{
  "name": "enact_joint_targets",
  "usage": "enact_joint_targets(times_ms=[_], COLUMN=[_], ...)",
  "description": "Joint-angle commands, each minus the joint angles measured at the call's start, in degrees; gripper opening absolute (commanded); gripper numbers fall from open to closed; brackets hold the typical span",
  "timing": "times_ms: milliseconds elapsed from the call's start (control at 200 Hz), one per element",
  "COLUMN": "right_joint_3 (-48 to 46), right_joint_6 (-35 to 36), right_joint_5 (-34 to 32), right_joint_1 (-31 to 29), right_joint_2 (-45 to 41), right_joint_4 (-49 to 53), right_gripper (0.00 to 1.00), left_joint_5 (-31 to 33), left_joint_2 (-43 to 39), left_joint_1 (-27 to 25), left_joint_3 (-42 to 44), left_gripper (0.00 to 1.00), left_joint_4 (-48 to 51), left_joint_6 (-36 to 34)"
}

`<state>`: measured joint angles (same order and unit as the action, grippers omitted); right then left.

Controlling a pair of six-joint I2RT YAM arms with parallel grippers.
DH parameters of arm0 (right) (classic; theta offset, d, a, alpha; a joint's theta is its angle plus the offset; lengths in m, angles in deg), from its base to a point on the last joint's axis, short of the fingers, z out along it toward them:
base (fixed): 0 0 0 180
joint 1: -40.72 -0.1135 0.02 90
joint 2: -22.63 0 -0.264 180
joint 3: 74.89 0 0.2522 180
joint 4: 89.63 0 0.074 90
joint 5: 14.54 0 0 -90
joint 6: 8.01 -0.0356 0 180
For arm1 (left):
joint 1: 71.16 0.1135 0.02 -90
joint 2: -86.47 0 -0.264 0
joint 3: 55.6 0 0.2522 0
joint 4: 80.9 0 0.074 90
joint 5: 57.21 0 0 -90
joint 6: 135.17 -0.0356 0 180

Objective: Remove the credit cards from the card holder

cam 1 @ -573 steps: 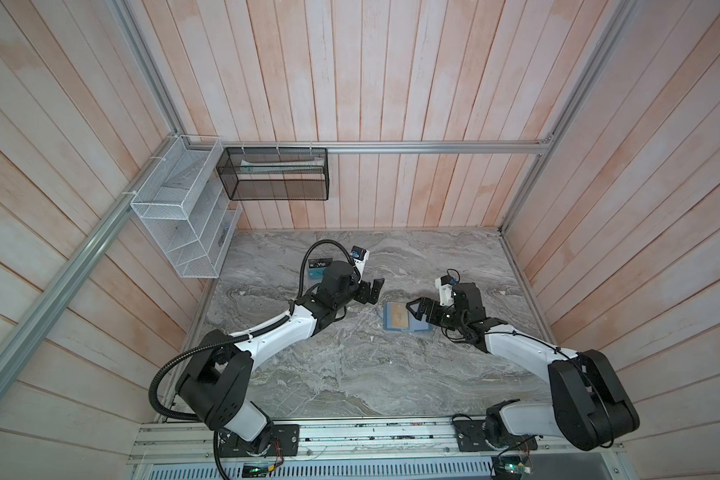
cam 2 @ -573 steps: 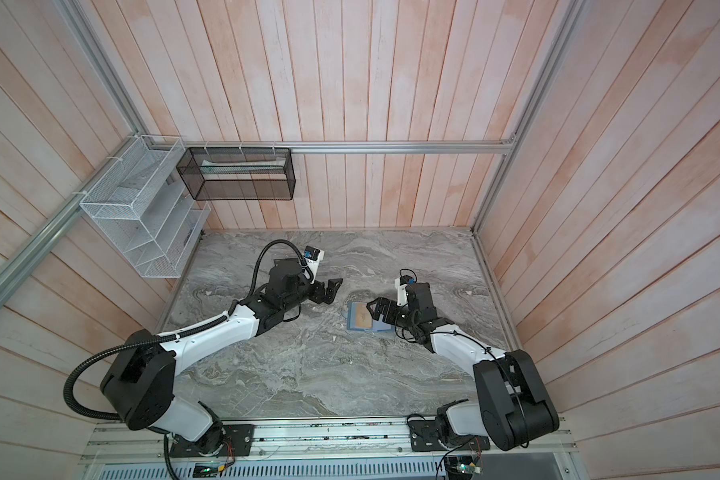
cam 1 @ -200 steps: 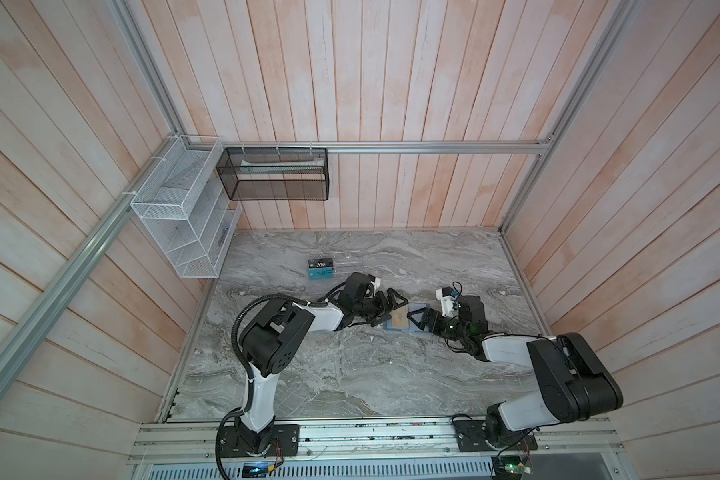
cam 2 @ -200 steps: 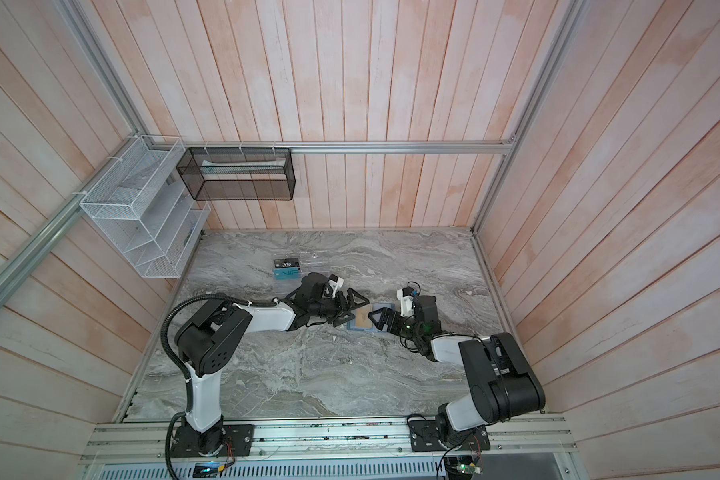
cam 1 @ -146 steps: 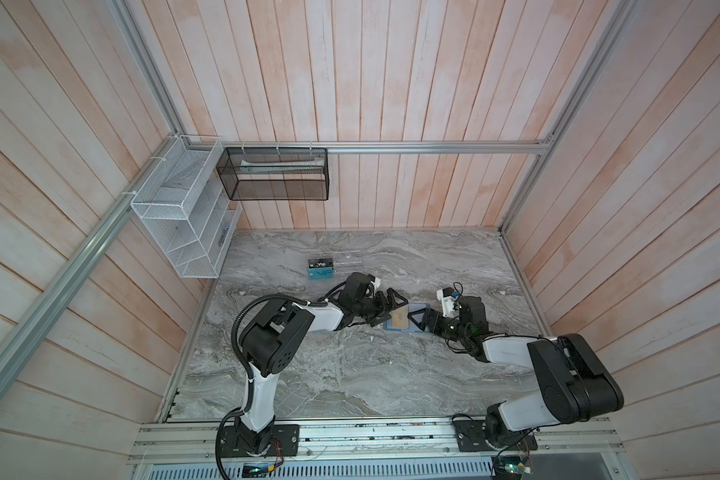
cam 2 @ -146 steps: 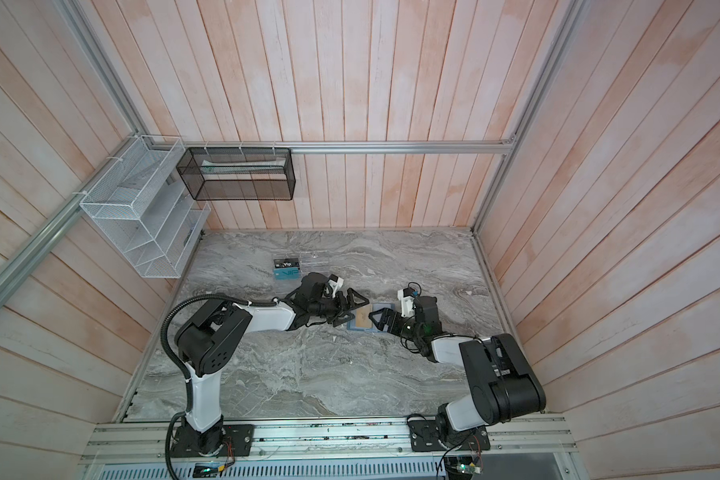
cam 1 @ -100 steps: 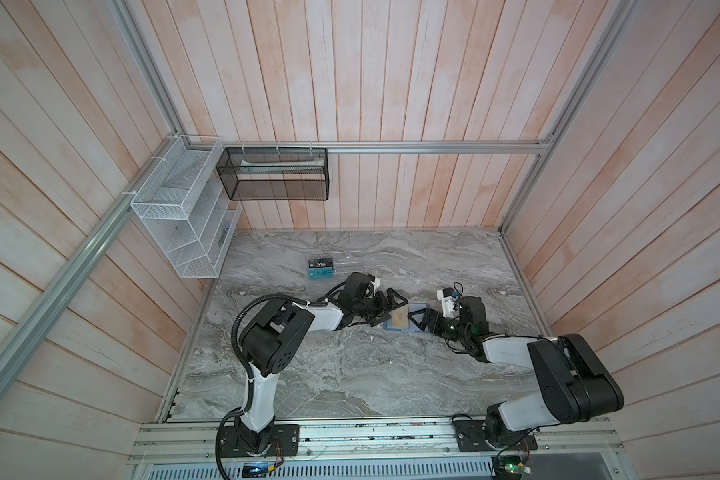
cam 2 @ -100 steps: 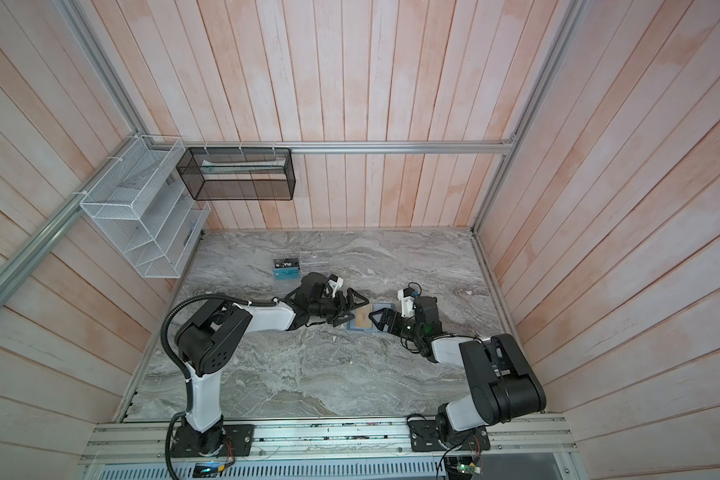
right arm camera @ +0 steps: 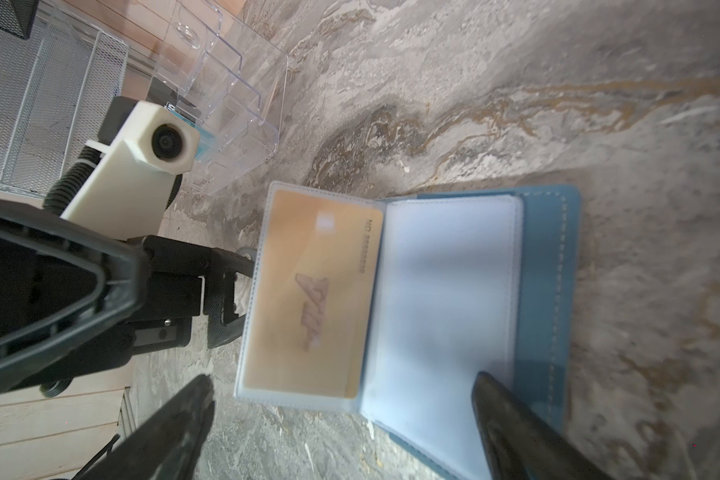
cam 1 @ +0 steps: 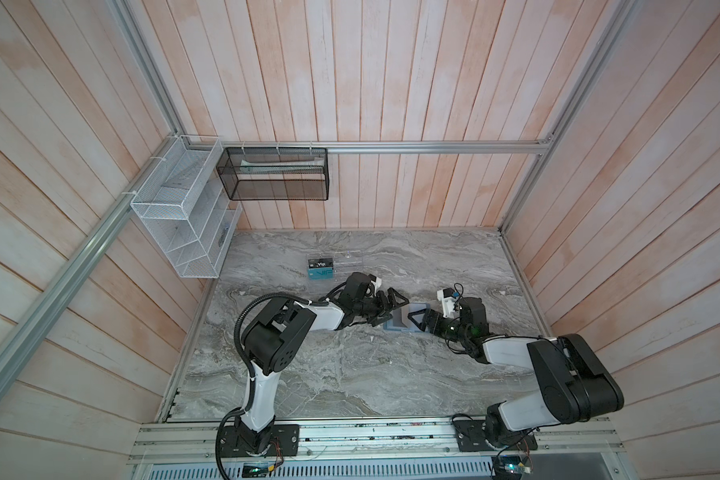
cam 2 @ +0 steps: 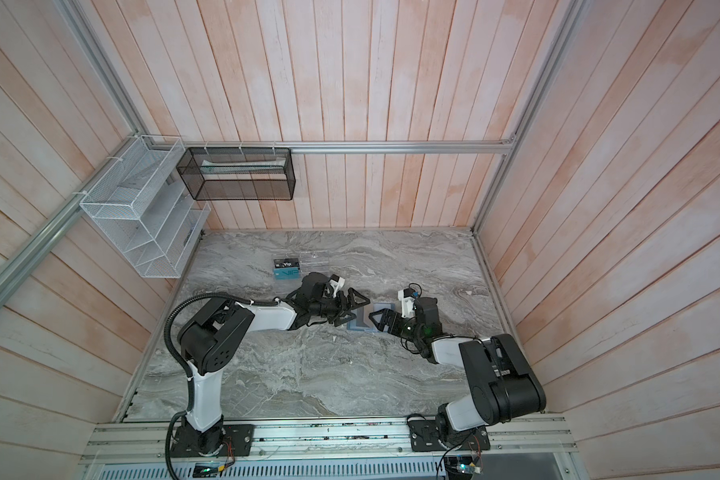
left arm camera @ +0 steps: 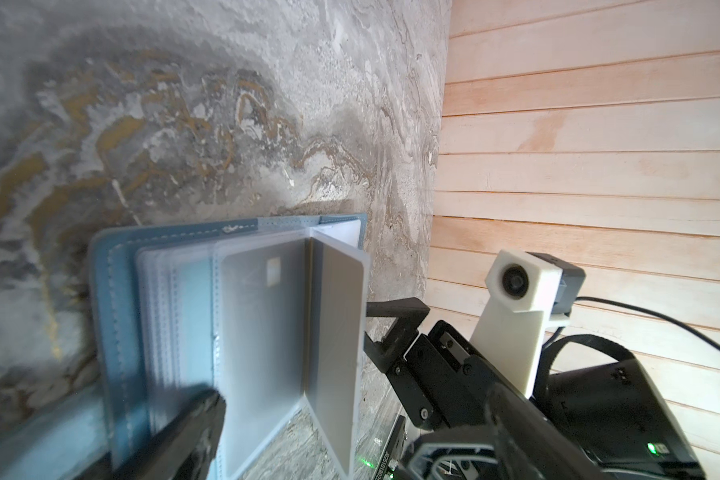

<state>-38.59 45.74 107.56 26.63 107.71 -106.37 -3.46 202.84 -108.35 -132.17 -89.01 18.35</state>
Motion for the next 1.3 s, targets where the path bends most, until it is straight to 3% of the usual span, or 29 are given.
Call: enact_joint_targets(times_ms=[0, 880, 1295], right_joint_3=[-1.4, -1.8, -0.3], right_joint_6=[-0.6, -0.9, 1.6], right_joint_5=[-0.1, -0.4, -2.6], right_joint_1=[0.4, 0.4, 0.6], right_joint_2=[0.3, -0.4, -5.1], right_joint_4=[2.8, 2.5, 8.9], right_gripper=[0.98, 0.95, 0.94], left_joint_5=[-0.3, -2.9, -3.8], left_joint_2=[2.5, 2.1, 3.1], left_joint_1=[-0.5, -0.7, -0.7], left_joint_3=[-0.1, -1.9, -3.2], left_gripper=[1.00, 1.00, 1.00], left_joint_4=[1.3, -3.6, -4.9], left_joint_6=[1.2, 6.6, 7.6])
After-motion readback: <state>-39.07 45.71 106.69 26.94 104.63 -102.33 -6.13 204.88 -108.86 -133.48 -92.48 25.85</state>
